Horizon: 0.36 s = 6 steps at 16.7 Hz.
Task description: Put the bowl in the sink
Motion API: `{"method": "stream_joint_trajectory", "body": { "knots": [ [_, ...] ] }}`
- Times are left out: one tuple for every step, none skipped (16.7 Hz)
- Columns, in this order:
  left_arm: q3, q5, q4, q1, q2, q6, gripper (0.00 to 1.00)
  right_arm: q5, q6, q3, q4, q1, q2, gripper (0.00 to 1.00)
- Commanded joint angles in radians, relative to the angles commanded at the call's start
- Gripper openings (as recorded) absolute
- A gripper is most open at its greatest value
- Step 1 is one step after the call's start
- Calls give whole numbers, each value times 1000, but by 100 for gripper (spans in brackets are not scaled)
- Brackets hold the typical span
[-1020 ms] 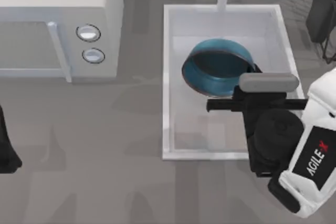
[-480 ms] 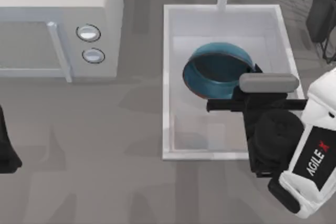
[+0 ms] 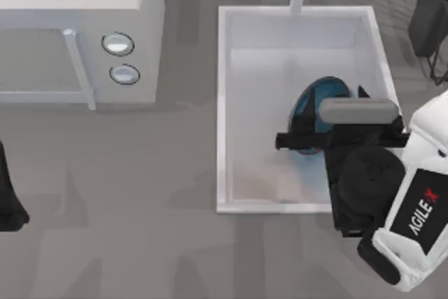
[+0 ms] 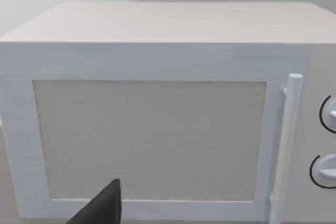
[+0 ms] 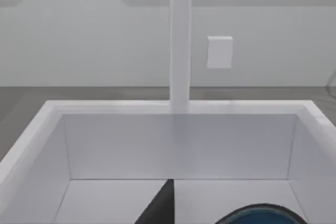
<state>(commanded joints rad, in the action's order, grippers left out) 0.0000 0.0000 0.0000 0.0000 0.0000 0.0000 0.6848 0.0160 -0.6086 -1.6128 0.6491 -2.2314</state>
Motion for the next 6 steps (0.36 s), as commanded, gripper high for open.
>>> {"method": "stream_joint_trajectory", "body": {
  "knots": [
    [0, 0, 0, 0, 0, 0, 100, 0, 0, 0, 0, 0, 0, 100],
    [0, 0, 0, 0, 0, 0, 100, 0, 0, 0, 0, 0, 0, 100],
    [0, 0, 0, 0, 0, 0, 100, 0, 0, 0, 0, 0, 0, 100],
    [0, 0, 0, 0, 0, 0, 100, 0, 0, 0, 0, 0, 0, 100],
    [0, 0, 0, 0, 0, 0, 100, 0, 0, 0, 0, 0, 0, 100],
    [0, 0, 0, 0, 0, 0, 100, 0, 0, 0, 0, 0, 0, 100]
  ]
}}
